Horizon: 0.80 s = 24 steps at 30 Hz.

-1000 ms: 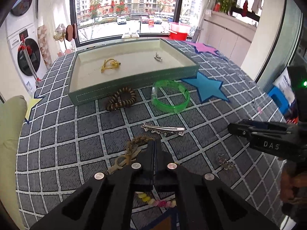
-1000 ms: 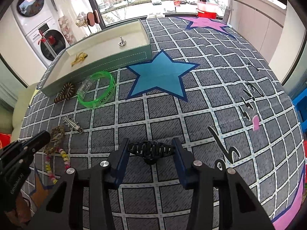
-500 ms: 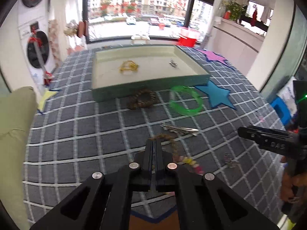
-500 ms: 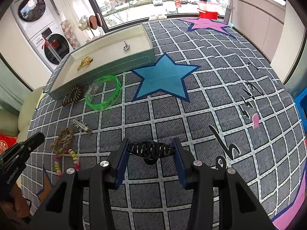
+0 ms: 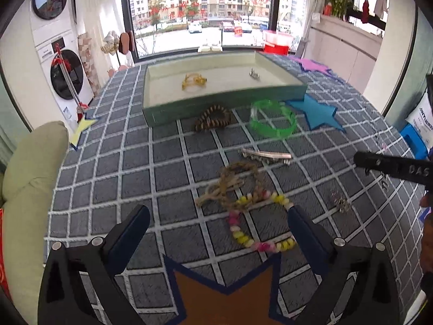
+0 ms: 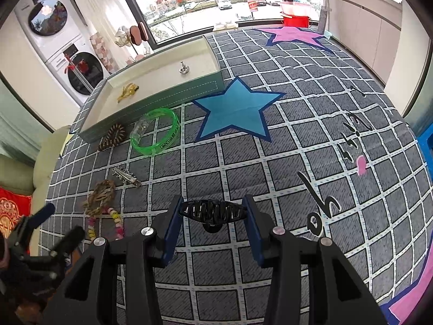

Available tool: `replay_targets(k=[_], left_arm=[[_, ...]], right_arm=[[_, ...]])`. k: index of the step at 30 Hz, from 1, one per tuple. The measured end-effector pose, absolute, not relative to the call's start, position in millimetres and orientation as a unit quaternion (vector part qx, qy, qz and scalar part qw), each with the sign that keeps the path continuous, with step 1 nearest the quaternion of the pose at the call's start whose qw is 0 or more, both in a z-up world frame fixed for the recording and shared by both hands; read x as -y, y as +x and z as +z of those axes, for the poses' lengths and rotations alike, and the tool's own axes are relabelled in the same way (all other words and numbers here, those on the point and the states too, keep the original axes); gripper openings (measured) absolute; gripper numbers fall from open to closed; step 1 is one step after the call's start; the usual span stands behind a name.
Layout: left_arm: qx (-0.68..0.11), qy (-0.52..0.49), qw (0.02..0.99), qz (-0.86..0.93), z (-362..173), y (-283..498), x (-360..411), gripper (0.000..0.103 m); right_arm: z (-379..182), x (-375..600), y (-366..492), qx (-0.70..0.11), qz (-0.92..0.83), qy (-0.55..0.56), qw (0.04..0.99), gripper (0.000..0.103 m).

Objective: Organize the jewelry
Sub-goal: 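Grasp the pink-yellow bead bracelet with the left tool and lift it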

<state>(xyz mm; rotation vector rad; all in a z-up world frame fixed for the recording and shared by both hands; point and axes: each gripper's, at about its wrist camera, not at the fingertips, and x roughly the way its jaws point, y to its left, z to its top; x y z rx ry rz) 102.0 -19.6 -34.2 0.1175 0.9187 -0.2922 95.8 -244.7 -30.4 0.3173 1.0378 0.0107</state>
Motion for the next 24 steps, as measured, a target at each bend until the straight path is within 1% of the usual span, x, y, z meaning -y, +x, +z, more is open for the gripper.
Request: replay_targets(k=[2, 3, 6, 9, 10, 11, 12, 13, 14, 15, 19, 24], left_arm=[[-0.45, 0.053, 0.88, -0.143, -39.8, 103.5, 20.8, 0.103], [-0.455, 0.054, 0.877, -0.145, -44.2, 104.2, 21.3, 0.099], [-0.473, 0.053, 0.866, -0.151, -55.6, 111.0, 22.1, 0.095], [-0.488, 0.056, 0.858, -0.153, -62.4, 111.8, 24.4, 0.085], [-0.483, 0.063, 0.86, -0.15, -63.1, 110.6, 26.2, 0.083], [-0.479, 0.071, 0.861, -0.154, -62.4, 107.6, 29.4, 0.074], [-0.477, 0.075, 0.861, -0.16, -60.7, 103.7, 32.0, 0.059], [-0.474, 0.078, 0.861, -0.169, -58.2, 100.6, 35.8, 0.048], [-0.472, 0.086, 0.86, -0.174, -57.9, 99.0, 39.2, 0.028], [-0.471, 0.09, 0.859, -0.178, -57.5, 97.2, 40.9, 0.023], [-0.472, 0.069, 0.855, -0.202, -53.3, 93.7, 39.0, 0.023], [-0.459, 0.044, 0.86, -0.221, -35.0, 83.8, 30.4, 0.023]], right_arm=[[-29.5, 244.3, 94.3, -0.493, 0.005, 0.151, 0.857, 0.048], [-29.0, 244.3, 93.6, -0.492, 0.005, 0.151, 0.857, 0.048], [-27.8, 245.1, 91.9, -0.49, 0.005, 0.154, 0.858, 0.048], [-26.8, 246.7, 90.7, -0.489, 0.004, 0.157, 0.858, 0.048], [-26.8, 247.2, 90.7, -0.489, 0.004, 0.159, 0.858, 0.048], [-26.9, 247.3, 90.4, -0.489, 0.004, 0.16, 0.858, 0.048], [-26.9, 247.6, 90.3, -0.489, 0.004, 0.161, 0.857, 0.048], [-27.1, 247.8, 90.3, -0.489, 0.003, 0.162, 0.857, 0.048], [-27.5, 247.6, 90.2, -0.489, 0.003, 0.162, 0.857, 0.048], [-27.7, 247.2, 90.2, -0.489, 0.004, 0.162, 0.857, 0.048], [-25.9, 244.5, 88.6, -0.488, 0.007, 0.159, 0.858, 0.048], [-21.8, 243.6, 88.2, -0.485, 0.011, 0.158, 0.86, 0.048]])
